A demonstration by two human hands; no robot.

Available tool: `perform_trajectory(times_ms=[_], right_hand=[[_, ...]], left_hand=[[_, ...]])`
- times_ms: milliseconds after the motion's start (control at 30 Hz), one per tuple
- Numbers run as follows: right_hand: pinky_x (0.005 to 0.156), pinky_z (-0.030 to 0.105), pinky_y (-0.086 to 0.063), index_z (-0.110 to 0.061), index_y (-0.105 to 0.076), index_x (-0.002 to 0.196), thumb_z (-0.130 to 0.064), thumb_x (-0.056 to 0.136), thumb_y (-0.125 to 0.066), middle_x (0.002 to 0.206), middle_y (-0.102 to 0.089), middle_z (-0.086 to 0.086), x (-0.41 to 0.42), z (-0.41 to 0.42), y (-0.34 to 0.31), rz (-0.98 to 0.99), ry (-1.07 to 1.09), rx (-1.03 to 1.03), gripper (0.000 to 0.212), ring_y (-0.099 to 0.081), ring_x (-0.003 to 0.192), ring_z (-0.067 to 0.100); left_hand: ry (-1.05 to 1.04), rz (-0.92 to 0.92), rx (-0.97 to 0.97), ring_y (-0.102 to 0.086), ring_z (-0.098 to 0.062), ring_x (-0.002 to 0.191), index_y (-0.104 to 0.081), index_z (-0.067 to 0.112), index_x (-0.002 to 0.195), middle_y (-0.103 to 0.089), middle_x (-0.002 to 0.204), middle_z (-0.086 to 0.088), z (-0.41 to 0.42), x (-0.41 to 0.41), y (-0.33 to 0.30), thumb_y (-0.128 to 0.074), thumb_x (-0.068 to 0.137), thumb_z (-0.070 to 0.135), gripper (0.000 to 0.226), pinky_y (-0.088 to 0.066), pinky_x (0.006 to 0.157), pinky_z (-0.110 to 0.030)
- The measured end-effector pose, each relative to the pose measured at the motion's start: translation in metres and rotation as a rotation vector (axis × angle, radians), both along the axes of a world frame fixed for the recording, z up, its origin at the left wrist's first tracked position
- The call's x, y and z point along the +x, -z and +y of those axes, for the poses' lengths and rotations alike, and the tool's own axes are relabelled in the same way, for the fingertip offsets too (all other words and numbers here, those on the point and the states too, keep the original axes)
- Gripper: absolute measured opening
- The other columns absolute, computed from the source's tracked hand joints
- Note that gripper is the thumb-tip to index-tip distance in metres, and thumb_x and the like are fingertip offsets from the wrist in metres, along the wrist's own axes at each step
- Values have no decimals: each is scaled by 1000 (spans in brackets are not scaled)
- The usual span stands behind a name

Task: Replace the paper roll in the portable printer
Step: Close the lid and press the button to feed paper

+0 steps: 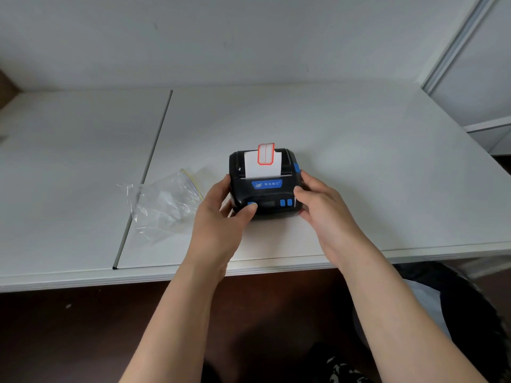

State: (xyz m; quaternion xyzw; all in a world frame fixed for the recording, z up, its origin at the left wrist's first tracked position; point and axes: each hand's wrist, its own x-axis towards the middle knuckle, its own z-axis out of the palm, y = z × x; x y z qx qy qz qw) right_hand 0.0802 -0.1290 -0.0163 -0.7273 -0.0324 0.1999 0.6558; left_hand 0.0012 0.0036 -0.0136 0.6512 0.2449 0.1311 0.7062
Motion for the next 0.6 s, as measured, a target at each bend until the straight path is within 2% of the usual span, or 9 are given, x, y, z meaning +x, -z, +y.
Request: perform_trajectory(times_ms=[133, 200, 300, 467, 600], right_hand=[[105, 41, -44, -41, -65, 89, -12, 92, -45, 108, -69, -13, 0, 4, 0, 10, 41, -15, 36, -61, 111, 12], [103, 41, -46, -37, -66, 104, -13, 93, -44, 110, -69, -10, 0, 6, 1, -2, 56, -31, 35, -62, 109, 12], [102, 41, -47, -30, -58, 127, -14, 94, -44, 115, -68, -7, -1, 6, 3, -14, 53, -50, 39, -62, 109, 13], [103, 38, -46, -27, -52, 134, -14, 96, -45, 120, -66, -7, -1, 3, 4, -13, 36, -43, 41, -60, 113, 11], [100, 35, -48, -29, -53, 133, -14, 97, -44, 117, -67, -7, 0, 3, 6, -40, 21, -58, 40, -61, 110, 10]], left_hand=[[-52, -6, 28, -59, -6, 108, -50, 24, 131, -57, 104, 29, -3, 3, 1, -62, 85, -1, 53, -45, 66, 1], [-62, -9, 48, -60, -1, 102, -50, 24, 129, -57, 103, 28, -4, 3, 1, -62, 85, -1, 52, -43, 63, 2], [-71, -17, 52, -59, 2, 97, -51, 28, 124, -57, 102, 28, -3, 3, 2, -63, 85, -1, 50, -43, 62, 2], [-78, -17, 61, -59, 1, 98, -51, 25, 126, -57, 104, 26, -3, 4, 3, -64, 84, -1, 51, -43, 63, 2], [-90, -10, 82, -62, -8, 101, -51, 23, 128, -59, 113, 16, -2, 4, 4, -65, 84, 1, 52, -44, 64, 2]])
